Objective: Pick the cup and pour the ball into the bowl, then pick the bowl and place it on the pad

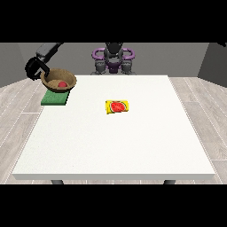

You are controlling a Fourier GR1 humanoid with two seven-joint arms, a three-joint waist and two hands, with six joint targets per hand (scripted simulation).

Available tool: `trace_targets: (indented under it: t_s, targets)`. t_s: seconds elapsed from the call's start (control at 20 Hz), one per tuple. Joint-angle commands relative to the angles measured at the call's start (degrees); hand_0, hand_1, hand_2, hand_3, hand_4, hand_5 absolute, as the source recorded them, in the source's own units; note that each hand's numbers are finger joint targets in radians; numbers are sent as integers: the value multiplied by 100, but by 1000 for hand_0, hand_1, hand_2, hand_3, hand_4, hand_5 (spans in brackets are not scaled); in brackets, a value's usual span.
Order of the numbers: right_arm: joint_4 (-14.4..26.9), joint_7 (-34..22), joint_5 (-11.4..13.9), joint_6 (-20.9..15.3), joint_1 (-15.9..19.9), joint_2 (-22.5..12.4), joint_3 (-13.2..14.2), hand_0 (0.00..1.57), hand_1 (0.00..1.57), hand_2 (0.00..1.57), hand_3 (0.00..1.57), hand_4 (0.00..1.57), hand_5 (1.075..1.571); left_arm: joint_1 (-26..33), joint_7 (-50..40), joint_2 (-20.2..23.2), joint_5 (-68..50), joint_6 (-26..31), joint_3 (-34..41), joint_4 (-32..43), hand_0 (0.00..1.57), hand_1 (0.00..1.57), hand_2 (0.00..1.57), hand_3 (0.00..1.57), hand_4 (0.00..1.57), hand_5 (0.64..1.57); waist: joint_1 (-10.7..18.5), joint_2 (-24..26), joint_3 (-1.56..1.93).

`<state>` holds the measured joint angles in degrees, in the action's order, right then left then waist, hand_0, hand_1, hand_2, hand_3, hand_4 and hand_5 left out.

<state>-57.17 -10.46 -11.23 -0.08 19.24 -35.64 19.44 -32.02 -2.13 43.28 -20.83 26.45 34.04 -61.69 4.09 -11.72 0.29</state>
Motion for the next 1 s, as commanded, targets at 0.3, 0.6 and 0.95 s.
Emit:
trace_targets:
  t_s: [0.3, 0.6, 0.95]
  targets:
    - [1005, 534, 58, -268, 813, 324, 136, 1571, 1571, 1571, 532, 1032, 1571, -48, 455, 148, -72, 65, -12, 95, 0, 0, 0, 0, 1207, 1555, 133, -396, -26]
    - [1363, 563, -372, 83, 814, 235, 522, 1571, 1571, 1571, 738, 905, 1569, 121, 521, 286, -12, 2, 42, 338, 0, 0, 0, 0, 1199, 1559, -206, -226, -25]
    - [2108, 643, -30, -361, 1003, -392, 674, 1555, 1555, 1512, 932, 0, 1554, 214, 358, 337, -289, 191, 22, 131, 0, 0, 0, 0, 1195, 1560, 121, -239, -24]
